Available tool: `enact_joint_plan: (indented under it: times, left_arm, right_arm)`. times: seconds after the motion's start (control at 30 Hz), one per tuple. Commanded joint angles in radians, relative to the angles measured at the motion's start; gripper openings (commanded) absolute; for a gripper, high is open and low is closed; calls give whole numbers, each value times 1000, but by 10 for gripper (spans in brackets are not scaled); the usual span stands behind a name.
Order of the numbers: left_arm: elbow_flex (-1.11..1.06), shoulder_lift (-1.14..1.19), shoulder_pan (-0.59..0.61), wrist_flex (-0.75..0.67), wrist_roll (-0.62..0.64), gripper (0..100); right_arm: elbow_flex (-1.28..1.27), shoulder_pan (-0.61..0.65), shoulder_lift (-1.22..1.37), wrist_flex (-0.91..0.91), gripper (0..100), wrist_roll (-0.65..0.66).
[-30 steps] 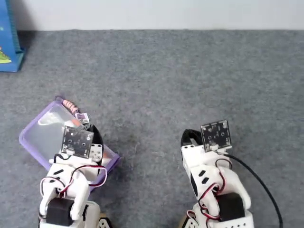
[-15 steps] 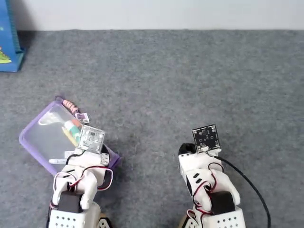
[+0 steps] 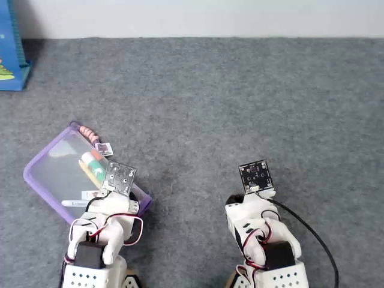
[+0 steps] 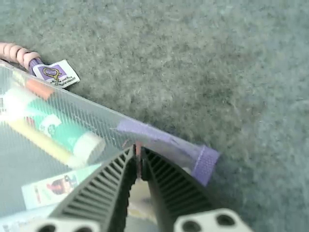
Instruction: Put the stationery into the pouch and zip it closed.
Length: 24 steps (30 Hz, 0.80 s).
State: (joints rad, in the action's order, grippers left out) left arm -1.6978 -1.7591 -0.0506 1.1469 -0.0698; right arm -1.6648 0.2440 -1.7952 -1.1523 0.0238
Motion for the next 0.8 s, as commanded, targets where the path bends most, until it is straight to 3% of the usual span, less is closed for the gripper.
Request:
enact_joint_plan:
  times: [0.0,0.13,0.77]
  left_arm:
    - [10,12,2,11,-5,14]
    - [10,12,2,12,-5,14]
    - [10,12,2,12,-8,14]
  right_arm:
    - [-18,-13,-21,-68,11,-5]
    - [-18,-13,-19,-160,11,-5]
    - [-18,-13,-19,-156,11,-5]
